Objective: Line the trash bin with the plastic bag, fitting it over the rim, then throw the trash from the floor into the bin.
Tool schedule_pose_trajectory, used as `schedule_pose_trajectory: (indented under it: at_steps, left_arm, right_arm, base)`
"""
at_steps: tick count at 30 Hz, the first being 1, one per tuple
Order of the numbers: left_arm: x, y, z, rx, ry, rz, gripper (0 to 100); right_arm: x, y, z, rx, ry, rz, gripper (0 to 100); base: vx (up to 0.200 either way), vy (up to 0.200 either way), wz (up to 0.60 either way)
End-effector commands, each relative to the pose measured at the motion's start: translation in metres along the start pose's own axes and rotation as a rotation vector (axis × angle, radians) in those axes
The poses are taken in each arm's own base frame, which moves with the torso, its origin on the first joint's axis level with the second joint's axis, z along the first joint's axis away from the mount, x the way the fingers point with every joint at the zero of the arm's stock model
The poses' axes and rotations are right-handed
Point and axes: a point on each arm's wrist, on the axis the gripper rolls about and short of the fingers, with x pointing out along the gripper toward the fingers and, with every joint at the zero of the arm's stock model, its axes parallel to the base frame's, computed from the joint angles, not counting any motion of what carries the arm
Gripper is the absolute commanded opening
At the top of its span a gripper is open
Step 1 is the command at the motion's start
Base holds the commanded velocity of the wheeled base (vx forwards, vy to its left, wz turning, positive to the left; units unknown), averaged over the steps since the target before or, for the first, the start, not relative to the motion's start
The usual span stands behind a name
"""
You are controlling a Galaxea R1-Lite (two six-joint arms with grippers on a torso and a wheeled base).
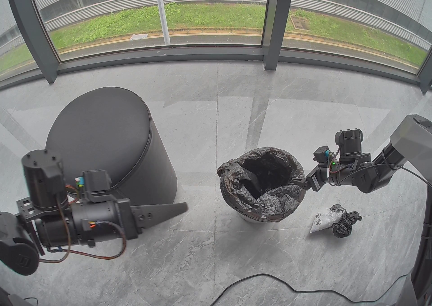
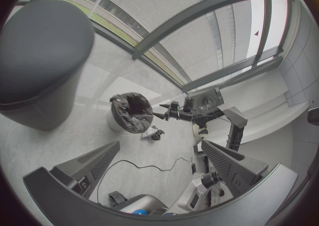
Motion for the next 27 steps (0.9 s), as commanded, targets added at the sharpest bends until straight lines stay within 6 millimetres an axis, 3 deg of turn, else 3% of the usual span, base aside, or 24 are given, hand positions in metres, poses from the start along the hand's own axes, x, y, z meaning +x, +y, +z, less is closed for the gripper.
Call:
schedule_pose_trajectory:
  at_steps: [1,5,9,14,23,27]
  left_arm:
    - [0.084,0.001,-0.019,-0.010,0.212,-0.050,100]
    - [0.126,0.021,-0.024,-0.031,0.254,-0.008,100]
    - [0.170,0.034,-0.011,-0.042,0.189,0.035,100]
    - [0.206,0.042,-0.010,-0.103,0.155,0.061,100]
    - [0.245,0.069,-0.030,-0.081,0.054,0.183,100]
    - [0.252,0.068,-0.029,-0.070,0.013,0.209,100]
  right_arm:
    - [-0.028,-0.002,0.014,0.021,-0.048,-0.026,100]
    - [-0.045,-0.026,0.009,0.066,-0.085,-0.109,100]
    - [-0.066,-0.047,-0.008,0.110,-0.064,-0.167,100]
    - [-0.082,-0.060,-0.022,0.135,-0.058,-0.193,100]
    - [-0.094,-0.051,-0.026,0.137,-0.048,-0.187,100]
    - [-0.095,-0.049,-0.029,0.141,-0.037,-0.182,100]
  base:
    - [0.000,0.000,0.00]
    - [0.000,0.000,0.00]
    - [0.000,0.000,0.00]
    - [0.000,0.000,0.00]
    - [0.000,0.000,0.00]
    - [0.000,0.000,0.00]
